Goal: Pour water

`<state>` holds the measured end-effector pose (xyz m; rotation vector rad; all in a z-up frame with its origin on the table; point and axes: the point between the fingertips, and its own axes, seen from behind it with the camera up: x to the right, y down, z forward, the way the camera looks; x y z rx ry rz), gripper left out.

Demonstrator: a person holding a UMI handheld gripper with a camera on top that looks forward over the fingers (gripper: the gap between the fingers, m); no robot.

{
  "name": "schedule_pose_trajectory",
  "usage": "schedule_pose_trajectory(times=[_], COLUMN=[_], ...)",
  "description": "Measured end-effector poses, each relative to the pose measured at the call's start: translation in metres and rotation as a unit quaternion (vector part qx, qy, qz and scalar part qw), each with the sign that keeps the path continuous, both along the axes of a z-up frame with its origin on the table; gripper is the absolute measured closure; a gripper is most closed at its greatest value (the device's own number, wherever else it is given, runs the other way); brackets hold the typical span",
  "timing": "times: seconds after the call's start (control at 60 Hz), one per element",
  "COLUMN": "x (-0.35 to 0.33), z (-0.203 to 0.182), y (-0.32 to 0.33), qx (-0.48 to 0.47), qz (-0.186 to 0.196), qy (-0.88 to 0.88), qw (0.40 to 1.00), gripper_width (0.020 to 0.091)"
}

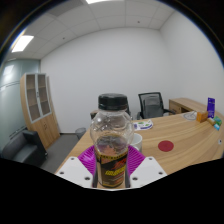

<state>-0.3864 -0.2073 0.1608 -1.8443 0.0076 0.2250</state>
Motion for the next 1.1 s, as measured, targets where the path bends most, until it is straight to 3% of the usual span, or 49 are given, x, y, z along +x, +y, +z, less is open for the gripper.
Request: schedule_pose_trajectory(times=[0.167, 0.35, 0.55, 0.717, 0.867, 0.983, 1.1], x=[-0.05, -0.07, -0.058, -0.054, -0.059, -0.056, -0.035], z=[0.067, 0.101, 0.071, 0.041, 0.029, 0.045, 0.069], y=[0.055, 0.114, 0.156, 0.174, 0.176, 0.17, 0.174], qx=[-0.001, -0.059, -0.106, -0.135, -0.159, -0.155, -0.119], qz=[0.023, 0.025, -0.01, -0.035, -0.035, -0.012, 0.015], qy=[0.261, 0.593, 0.772, 0.827, 0.81, 0.753, 0.641], qw=[0.965, 0.803, 0.627, 0.545, 0.563, 0.639, 0.758], gripper_width=[0.0742, 0.0747, 0.0743, 0.0744, 0.0744, 0.0744, 0.0744])
